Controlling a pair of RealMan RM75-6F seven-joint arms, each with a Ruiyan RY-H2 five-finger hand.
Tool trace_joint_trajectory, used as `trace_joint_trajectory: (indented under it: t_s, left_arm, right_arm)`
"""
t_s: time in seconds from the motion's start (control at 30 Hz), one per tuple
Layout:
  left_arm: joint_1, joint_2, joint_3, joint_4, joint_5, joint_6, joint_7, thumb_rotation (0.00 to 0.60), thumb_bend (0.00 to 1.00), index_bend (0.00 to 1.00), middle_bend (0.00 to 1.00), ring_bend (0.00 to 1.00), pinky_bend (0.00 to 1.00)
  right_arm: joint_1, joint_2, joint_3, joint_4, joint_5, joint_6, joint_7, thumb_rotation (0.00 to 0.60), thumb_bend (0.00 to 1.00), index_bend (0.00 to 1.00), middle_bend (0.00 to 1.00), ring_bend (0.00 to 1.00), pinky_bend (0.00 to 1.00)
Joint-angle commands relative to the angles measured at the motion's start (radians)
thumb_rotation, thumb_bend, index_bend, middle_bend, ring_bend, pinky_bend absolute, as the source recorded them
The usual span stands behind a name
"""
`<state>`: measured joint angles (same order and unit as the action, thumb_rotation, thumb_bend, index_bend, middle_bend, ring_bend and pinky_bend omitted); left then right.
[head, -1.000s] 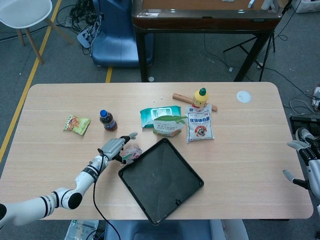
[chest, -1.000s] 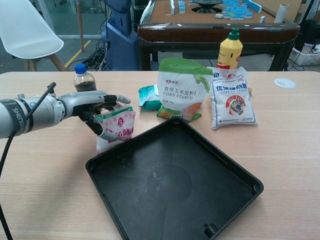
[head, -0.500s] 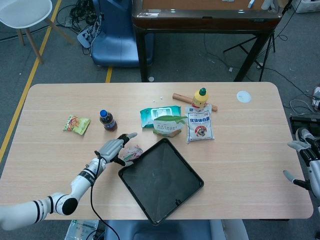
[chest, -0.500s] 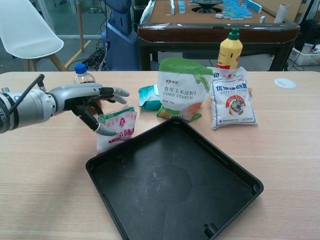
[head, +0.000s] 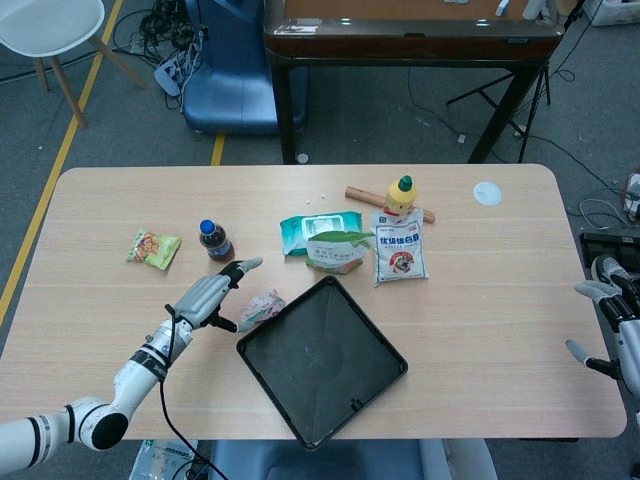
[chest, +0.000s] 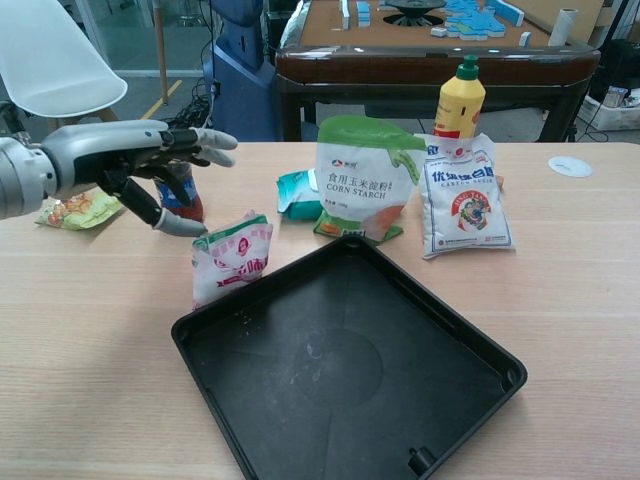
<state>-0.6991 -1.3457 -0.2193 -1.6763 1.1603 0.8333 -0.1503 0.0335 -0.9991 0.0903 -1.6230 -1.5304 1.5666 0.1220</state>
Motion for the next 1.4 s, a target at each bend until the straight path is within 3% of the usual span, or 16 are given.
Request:
trace_joint_trajectory:
  t_s: [0.03, 0.33, 0.63, 0.83, 1.03, 1.4]
  left_arm:
    - [0.024, 0.038, 0.003, -0.032, 0.020, 0.020, -0.035, 0.600, 0.18, 0.00, 0.07, 0.03, 0.24]
    - [0.101, 0.138, 0.014, -0.070, 0.081, 0.108, -0.117, 0.600, 0.18, 0.00, 0.07, 0.03, 0.24]
    - [0.219, 0.215, 0.030, -0.054, 0.099, 0.286, -0.110, 0.600, 0.19, 0.00, 0.07, 0.03, 0.24]
    - [0.311, 0.220, 0.069, -0.027, 0.142, 0.446, 0.005, 0.600, 0.19, 0.01, 0.07, 0.03, 0.24]
    - [0.408, 0.177, 0.128, 0.009, 0.181, 0.601, 0.198, 0.600, 0.19, 0.03, 0.07, 0.03, 0.24]
    - [0.515, 0.151, 0.192, -0.021, 0.231, 0.698, 0.252, 0.600, 0.19, 0.04, 0.07, 0.03, 0.24]
  right_arm:
    - [0.002, 0.000, 0.001, -0.002, 0.002, -0.002, -0.004, 0.600, 0.15, 0.26, 0.25, 0.11, 0.12]
    - [0.016, 0.002, 0.008, -0.014, 0.010, -0.019, -0.024, 0.600, 0.15, 0.26, 0.25, 0.11, 0.12]
    - [0.032, 0.002, 0.012, -0.019, 0.029, -0.053, -0.030, 0.600, 0.15, 0.26, 0.25, 0.11, 0.12]
    - [0.049, 0.014, 0.008, -0.026, 0.023, -0.085, -0.005, 0.600, 0.15, 0.26, 0.25, 0.11, 0.12]
    - [0.063, 0.018, -0.007, -0.029, -0.005, -0.107, 0.011, 0.600, 0.15, 0.26, 0.26, 0.11, 0.12]
    - [0.073, -0.001, -0.035, -0.010, -0.068, -0.102, 0.025, 0.600, 0.15, 0.26, 0.27, 0.11, 0.12]
